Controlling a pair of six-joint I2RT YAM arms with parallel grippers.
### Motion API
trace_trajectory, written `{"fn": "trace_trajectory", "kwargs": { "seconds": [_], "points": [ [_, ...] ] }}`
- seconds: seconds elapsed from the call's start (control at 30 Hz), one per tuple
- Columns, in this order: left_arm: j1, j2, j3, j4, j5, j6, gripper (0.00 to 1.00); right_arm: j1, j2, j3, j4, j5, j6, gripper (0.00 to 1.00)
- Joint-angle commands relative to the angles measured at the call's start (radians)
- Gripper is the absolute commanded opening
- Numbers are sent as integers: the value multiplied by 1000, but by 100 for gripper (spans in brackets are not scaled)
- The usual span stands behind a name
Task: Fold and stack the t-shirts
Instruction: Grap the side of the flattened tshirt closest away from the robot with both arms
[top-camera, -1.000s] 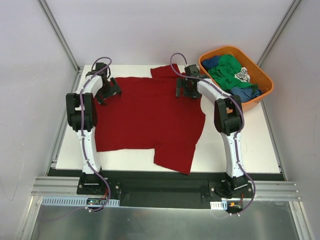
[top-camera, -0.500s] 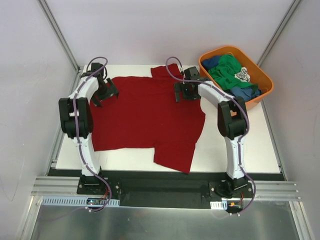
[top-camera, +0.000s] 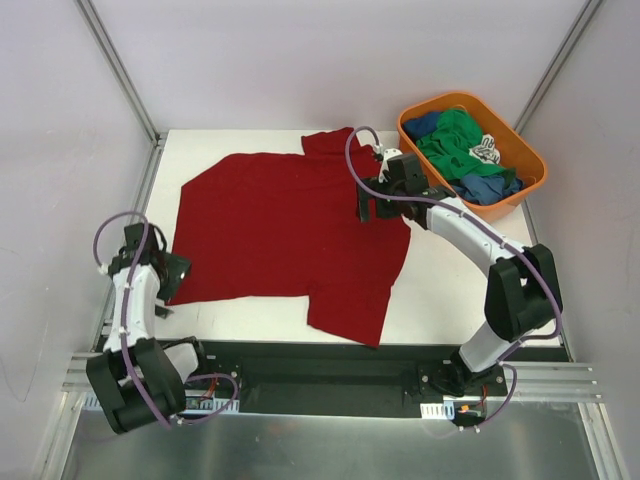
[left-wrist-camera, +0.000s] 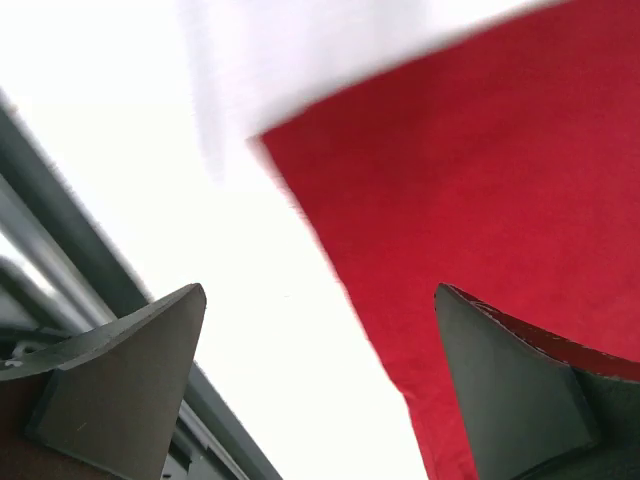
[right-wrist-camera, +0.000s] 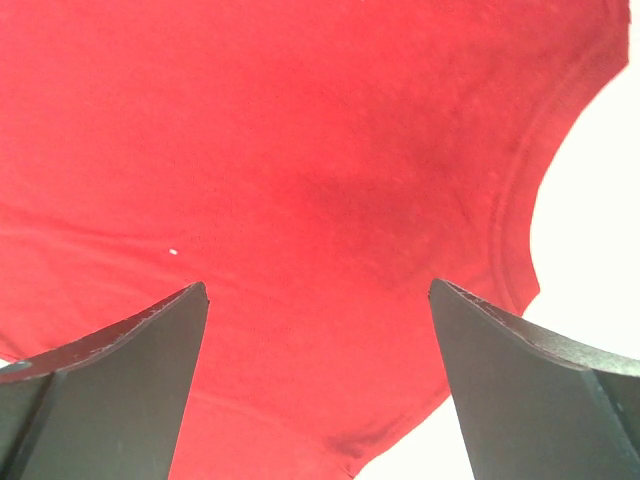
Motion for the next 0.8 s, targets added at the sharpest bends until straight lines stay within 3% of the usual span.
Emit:
{"fn": "trace_trajectory", "kwargs": {
  "seconds": [0.0,0.07,0.33,0.77],
  "points": [
    [121,-79,-86,-7,36,-73,99,-5,-66,-24,42,46,-13,97],
    [146,-52,-83,14,52,-55,97,-5,-72,-30,42,46,-14,97],
    [154,143,-16,109,128,-39,73,-8,-42,-33,50,17,-8,97],
    [155,254,-24,112,46,-62,44,-29,-11,-21,42,32,-8,97]
  ]
}}
